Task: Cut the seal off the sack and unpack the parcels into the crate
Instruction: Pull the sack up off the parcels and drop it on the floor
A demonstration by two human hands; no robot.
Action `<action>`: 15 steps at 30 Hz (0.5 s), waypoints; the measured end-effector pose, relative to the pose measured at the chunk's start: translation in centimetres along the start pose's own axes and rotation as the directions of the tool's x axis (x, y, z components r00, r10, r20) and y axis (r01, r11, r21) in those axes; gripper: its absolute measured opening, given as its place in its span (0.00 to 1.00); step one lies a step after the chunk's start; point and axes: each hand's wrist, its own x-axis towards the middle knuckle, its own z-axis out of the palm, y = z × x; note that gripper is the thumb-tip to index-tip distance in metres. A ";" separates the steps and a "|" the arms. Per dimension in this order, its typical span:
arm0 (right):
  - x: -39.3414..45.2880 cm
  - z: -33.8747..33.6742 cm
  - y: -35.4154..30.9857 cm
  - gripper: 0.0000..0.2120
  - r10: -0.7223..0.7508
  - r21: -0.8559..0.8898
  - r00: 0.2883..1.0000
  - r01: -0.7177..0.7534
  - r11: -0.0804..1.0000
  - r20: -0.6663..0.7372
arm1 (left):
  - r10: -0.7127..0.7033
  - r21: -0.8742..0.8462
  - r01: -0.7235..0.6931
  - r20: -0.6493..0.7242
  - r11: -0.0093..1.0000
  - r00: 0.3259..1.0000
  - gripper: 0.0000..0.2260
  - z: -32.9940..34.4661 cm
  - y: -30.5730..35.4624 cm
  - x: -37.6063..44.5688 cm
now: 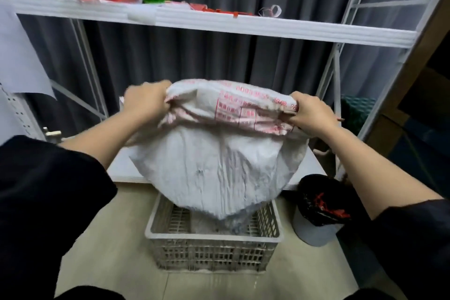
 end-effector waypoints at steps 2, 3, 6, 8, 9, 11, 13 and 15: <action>0.3 -1.3 -0.3 0.14 0.010 0.110 0.985 0.010 0.994 -0.174 | -0.024 -0.021 0.020 -0.207 1.000 0.978 0.11 -1.9 -0.2 0.8; 0.4 -1.8 -0.5 0.14 0.027 0.164 0.968 0.015 0.986 -0.251 | -0.066 -0.056 0.052 -0.280 0.997 0.958 0.13 -2.4 0.0 0.8; 0.3 -2.2 -0.9 0.13 0.028 0.145 0.983 -0.002 0.989 -0.179 | -0.082 -0.074 0.071 -0.161 0.995 0.983 0.12 -2.0 1.0 0.2; 0.3 -2.3 -0.9 0.13 -0.006 0.073 0.987 0.018 0.997 -0.162 | -0.042 -0.027 0.038 -0.127 0.999 0.991 0.10 -2.2 0.6 0.4; 0.4 -2.6 -1.0 0.14 -0.014 0.070 0.974 0.030 0.997 -0.224 | -0.039 -0.015 0.037 -0.190 0.999 0.981 0.10 -2.9 0.4 0.8; 0.4 -3.3 -1.7 0.16 0.002 0.081 0.925 0.031 0.996 -0.379 | -0.061 -0.018 0.059 -0.324 0.998 0.944 0.13 -4.2 0.5 1.3; 0.0 -3.1 -2.1 0.18 0.027 0.115 0.896 0.028 0.993 -0.443 | -0.064 0.008 0.072 -0.379 0.997 0.923 0.16 -3.8 0.6 1.1; -1.0 -1.7 -1.7 0.20 0.044 0.143 0.917 0.014 0.990 -0.396 | 0.060 0.116 -0.015 -0.399 0.993 0.915 0.16 -1.7 0.1 0.2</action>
